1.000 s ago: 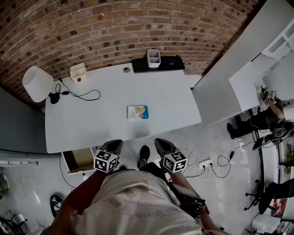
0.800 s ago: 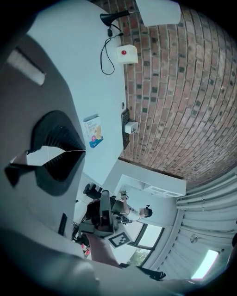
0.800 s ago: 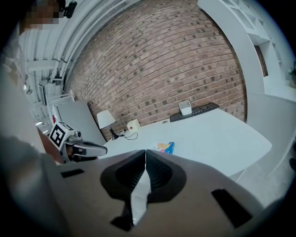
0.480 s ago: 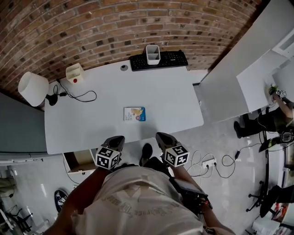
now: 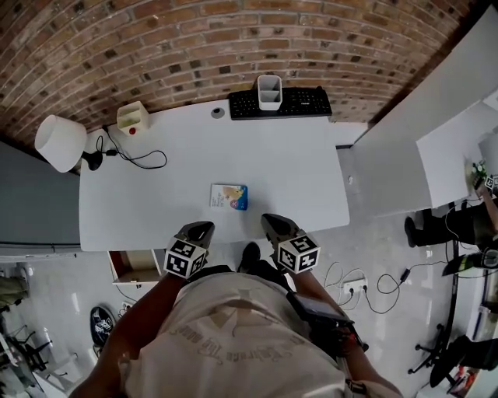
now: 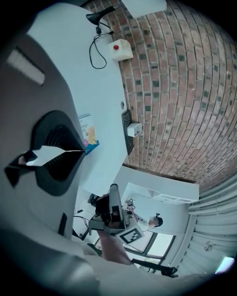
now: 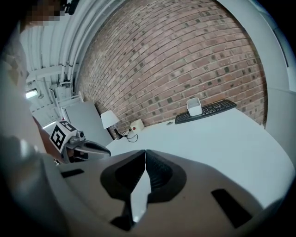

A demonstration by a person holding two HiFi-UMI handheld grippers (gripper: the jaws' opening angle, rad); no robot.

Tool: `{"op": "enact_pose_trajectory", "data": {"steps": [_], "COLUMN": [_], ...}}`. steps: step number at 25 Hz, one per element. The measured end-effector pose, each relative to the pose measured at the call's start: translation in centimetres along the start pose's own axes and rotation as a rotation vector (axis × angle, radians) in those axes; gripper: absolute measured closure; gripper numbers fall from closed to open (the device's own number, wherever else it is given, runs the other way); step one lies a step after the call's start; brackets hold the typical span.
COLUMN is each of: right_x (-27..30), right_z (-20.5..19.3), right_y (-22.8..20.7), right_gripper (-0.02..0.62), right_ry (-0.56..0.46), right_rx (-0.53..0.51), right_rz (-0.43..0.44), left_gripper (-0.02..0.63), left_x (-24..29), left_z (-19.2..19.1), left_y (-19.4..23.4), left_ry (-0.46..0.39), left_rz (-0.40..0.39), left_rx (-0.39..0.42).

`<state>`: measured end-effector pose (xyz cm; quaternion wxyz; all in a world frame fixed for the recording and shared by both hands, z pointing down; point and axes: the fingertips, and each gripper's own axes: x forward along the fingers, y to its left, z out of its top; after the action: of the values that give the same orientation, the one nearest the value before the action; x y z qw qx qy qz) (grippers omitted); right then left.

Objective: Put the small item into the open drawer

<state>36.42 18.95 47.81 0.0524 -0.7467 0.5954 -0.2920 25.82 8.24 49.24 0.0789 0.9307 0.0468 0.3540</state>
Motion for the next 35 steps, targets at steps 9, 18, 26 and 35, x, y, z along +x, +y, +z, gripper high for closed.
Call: {"op": "enact_pose_trajectory", "data": {"steps": [9, 18, 26, 35], "right_x": [1.1, 0.4, -1.3, -1.6], "right_z": [0.7, 1.0, 0.5, 1.0], "right_y": [-2.1, -3.2, -4.3, -4.8], "right_gripper": [0.589, 0.589, 0.589, 0.589], "right_ry": [0.009, -0.006, -0.024, -0.04], "right_rx": [-0.009, 0.001, 0.045, 0.049], "right_rz": [0.051, 0.037, -0.005, -0.023], "left_gripper": [0.597, 0.595, 0.579, 0.472], "left_x": [1.1, 2.4, 4.4, 6.5], "left_z": [0.7, 0.6, 0.7, 0.7], "left_y": [0.1, -0.1, -0.5, 0.3], "left_ry": [0.025, 0.076, 0.138, 0.215], "left_rz": [0.043, 0.028, 0.008, -0.011], "left_rx": [0.003, 0.049, 0.141, 0.279]}}
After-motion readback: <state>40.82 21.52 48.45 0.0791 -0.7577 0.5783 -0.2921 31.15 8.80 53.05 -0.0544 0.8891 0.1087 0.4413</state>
